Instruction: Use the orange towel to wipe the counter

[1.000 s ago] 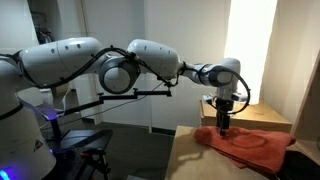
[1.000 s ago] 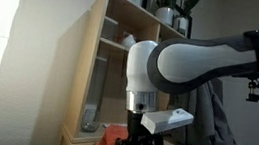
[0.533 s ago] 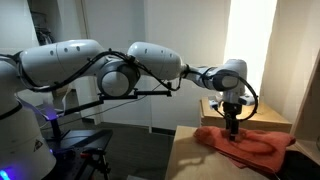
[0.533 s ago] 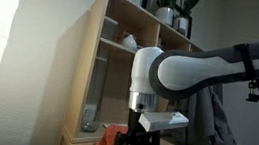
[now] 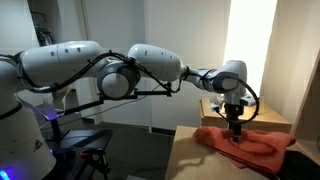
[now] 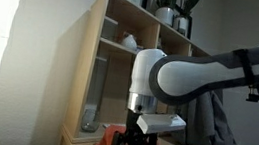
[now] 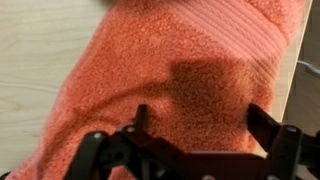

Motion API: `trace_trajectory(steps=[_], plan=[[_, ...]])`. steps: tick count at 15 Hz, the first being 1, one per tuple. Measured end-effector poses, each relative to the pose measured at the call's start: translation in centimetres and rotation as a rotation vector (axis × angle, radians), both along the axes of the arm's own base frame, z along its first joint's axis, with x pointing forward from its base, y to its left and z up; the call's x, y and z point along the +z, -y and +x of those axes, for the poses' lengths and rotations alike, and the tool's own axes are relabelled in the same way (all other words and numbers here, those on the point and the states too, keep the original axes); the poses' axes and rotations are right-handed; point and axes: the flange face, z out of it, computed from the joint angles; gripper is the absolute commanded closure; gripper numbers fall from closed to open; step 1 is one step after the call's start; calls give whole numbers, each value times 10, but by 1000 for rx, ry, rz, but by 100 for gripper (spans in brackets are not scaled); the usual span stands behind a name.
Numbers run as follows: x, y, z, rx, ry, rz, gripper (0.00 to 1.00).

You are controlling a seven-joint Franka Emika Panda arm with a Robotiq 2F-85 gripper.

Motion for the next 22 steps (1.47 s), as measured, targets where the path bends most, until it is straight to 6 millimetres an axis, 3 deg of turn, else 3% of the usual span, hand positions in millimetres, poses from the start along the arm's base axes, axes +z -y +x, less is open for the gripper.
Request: trace_trajectory(steps=[2,10,11,15,22], plan=[[-1,0,0,0,-1,-1,34],[-2,3,0,-7,-8,7,95],[-3,4,0,-9,-12,12,99],[-6,4,-5,13,-58,8,99],[-15,-19,-23,178,-184,-38,97]])
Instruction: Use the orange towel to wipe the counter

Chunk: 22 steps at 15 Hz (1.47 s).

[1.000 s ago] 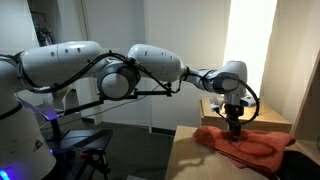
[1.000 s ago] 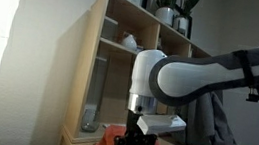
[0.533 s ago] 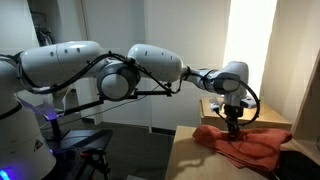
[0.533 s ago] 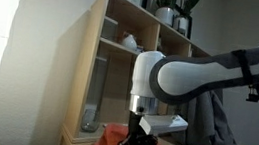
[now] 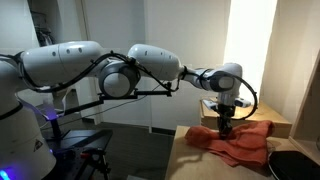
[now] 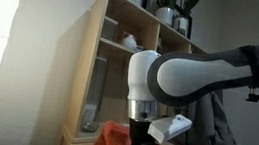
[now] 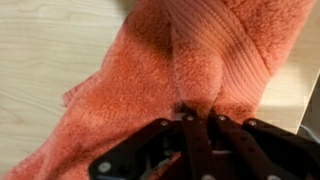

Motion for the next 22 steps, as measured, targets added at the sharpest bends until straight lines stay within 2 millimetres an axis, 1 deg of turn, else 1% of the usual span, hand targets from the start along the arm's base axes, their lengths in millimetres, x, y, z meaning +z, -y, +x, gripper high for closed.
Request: trace_trajectory(steps=[2,5,8,10,15,17,19,22], plan=[[-1,-3,-3,60,-28,-4,97],[-3,-3,-6,131,-58,-9,97],[-2,5,-6,107,-74,6,97],[-2,20,-3,43,-74,48,97],[-5,80,6,-136,-86,207,97],[-7,101,7,-210,-87,243,97],[-9,116,8,-283,-89,269,97],[-11,133,9,-393,-91,297,97]])
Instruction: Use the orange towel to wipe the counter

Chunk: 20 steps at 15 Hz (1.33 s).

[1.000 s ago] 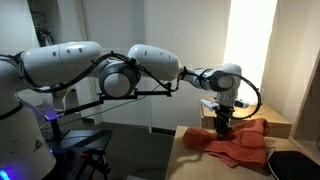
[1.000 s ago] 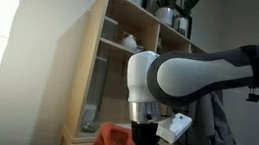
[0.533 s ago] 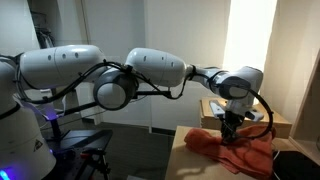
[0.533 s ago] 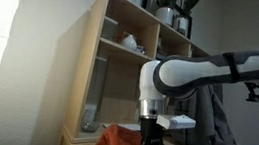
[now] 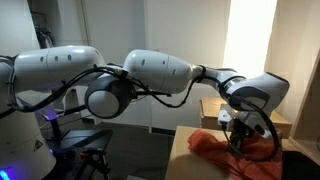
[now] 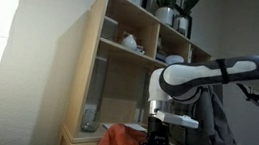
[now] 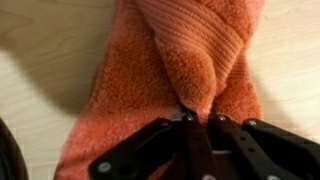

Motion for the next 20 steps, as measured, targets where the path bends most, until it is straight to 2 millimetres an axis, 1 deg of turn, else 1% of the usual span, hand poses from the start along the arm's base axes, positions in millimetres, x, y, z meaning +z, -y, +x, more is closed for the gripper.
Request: trace_trajectory(steps=[3,5,7,9,11,15,17,20], plan=[[-1,12,1,-76,-8,27,97],[-1,9,1,-76,-7,32,97],[0,-3,1,-59,-4,27,97],[1,-26,0,-25,0,16,97],[3,-59,-2,28,4,-13,97],[5,-122,-12,153,24,-131,97],[5,-146,-17,206,35,-189,97],[5,-172,-23,287,51,-260,97]])
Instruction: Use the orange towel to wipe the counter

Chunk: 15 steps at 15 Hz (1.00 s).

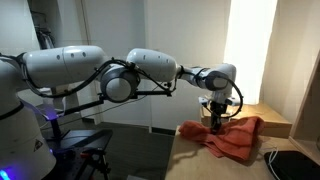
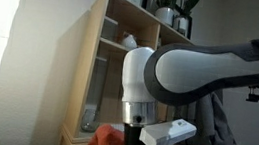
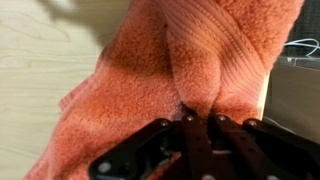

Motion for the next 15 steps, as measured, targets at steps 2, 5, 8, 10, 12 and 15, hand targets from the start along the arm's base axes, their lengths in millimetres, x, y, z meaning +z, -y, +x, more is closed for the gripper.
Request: trace_trajectory(steps=[2,5,8,10,12,15], plan=[[0,-10,-3,40,6,-29,97],[0,-10,-3,46,10,-41,97],[0,10,3,6,11,-41,97],[0,37,9,-59,12,-38,97],[-1,67,14,-126,8,-21,97],[-1,108,20,-225,0,16,97]])
